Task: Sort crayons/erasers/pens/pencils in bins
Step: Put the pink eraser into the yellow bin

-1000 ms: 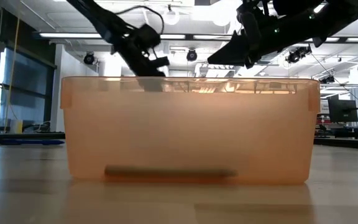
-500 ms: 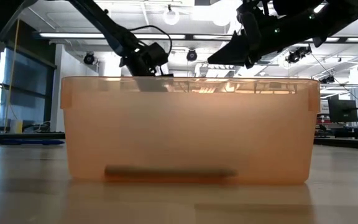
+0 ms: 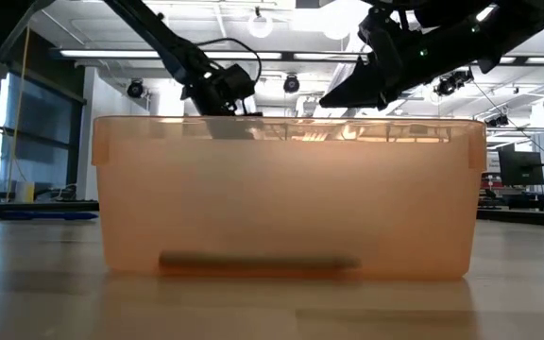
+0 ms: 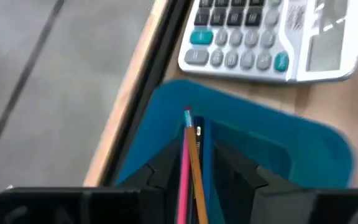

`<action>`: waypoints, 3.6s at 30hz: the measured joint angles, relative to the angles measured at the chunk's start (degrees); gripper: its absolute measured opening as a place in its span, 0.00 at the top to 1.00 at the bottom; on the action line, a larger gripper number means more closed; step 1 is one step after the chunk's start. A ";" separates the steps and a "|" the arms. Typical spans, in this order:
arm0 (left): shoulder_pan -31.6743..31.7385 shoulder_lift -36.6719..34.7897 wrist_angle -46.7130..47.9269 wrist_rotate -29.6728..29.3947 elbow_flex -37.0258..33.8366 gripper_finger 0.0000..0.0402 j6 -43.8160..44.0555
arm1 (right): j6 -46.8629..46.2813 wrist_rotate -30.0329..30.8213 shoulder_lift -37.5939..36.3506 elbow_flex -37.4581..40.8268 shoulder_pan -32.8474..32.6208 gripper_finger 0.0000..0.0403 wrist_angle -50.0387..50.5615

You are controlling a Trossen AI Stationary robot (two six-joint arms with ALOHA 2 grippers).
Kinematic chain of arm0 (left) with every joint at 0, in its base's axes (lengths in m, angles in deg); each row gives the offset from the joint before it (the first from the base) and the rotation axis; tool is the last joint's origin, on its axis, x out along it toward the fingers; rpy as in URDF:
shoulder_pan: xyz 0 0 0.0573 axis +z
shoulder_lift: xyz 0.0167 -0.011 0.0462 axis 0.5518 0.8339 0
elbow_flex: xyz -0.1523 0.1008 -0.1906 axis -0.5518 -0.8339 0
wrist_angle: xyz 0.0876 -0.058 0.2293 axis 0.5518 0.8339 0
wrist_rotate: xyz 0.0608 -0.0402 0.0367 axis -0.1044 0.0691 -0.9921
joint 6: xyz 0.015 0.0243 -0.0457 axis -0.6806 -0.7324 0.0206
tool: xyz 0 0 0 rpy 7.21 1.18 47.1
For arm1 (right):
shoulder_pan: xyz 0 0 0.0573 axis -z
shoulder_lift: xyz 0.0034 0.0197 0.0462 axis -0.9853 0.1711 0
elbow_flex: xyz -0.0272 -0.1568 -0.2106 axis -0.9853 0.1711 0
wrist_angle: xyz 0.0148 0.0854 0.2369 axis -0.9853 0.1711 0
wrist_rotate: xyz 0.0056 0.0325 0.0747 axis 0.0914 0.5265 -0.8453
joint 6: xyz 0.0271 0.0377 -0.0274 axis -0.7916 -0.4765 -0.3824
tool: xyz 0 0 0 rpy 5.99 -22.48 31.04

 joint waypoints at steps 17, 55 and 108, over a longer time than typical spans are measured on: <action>-22.42 -31.96 -5.35 -1.69 -29.67 0.99 12.95 | -4.15 -8.45 1.03 24.99 3.80 1.00 -42.16; -92.74 -11.17 13.24 -10.61 -25.80 0.51 87.00 | 0.41 -8.32 0.98 23.91 -0.46 1.00 -45.52; -83.74 -9.30 4.68 -21.59 -26.06 0.77 64.40 | -1.60 0.40 1.09 3.58 -15.66 1.00 -4.08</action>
